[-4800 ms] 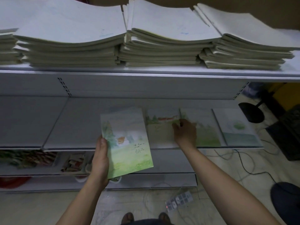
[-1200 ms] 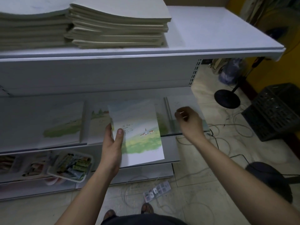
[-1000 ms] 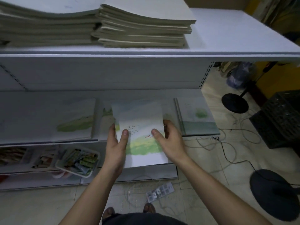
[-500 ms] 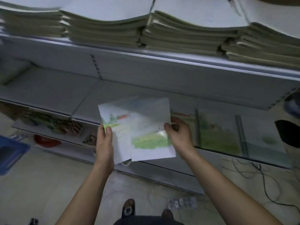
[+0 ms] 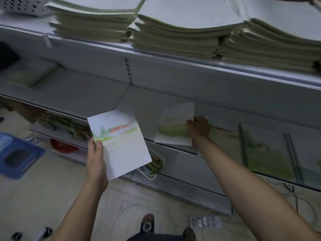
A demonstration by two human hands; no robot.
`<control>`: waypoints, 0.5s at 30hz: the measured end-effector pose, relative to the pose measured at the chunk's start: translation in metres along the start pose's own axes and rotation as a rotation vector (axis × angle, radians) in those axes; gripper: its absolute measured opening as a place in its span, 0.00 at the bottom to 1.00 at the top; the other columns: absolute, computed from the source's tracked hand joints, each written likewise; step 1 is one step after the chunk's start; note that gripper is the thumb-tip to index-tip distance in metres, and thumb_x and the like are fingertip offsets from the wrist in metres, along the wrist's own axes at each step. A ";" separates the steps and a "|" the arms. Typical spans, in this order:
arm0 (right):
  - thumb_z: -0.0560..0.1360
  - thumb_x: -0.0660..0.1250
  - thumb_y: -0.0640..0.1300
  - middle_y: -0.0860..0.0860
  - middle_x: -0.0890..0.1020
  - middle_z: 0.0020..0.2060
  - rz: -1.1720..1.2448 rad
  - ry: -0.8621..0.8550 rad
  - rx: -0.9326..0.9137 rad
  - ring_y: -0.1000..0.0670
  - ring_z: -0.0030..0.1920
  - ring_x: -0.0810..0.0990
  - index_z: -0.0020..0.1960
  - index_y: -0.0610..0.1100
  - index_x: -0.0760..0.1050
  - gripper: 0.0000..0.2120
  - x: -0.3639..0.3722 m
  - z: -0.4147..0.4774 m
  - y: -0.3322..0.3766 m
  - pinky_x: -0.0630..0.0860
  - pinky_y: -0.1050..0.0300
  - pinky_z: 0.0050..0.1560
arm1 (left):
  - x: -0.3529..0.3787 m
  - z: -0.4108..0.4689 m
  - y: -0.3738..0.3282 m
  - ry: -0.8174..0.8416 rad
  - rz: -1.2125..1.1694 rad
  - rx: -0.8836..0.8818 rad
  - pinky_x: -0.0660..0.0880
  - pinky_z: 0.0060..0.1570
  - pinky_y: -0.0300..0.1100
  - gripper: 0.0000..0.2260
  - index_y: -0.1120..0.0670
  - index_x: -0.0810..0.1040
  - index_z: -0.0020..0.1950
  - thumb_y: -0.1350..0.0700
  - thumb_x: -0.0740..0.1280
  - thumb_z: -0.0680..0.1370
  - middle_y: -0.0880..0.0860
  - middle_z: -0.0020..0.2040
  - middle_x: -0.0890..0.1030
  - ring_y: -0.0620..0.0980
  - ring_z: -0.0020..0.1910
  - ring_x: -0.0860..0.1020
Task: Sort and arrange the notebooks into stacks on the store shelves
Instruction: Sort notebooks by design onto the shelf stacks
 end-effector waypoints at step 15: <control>0.81 0.63 0.51 0.55 0.82 0.41 0.109 0.075 -0.173 0.58 0.39 0.80 0.53 0.51 0.78 0.07 -0.023 -0.092 -0.010 0.72 0.66 0.37 | 0.070 0.019 0.021 0.246 -0.004 -0.160 0.60 0.77 0.62 0.32 0.41 0.62 0.81 0.31 0.61 0.79 0.47 0.80 0.65 0.55 0.78 0.65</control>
Point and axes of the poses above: each hand's wrist, its own z-axis towards the middle knuckle, its own x-axis out of the palm, y = z × x, the point moved 2 cm from there along z, towards the middle knuckle
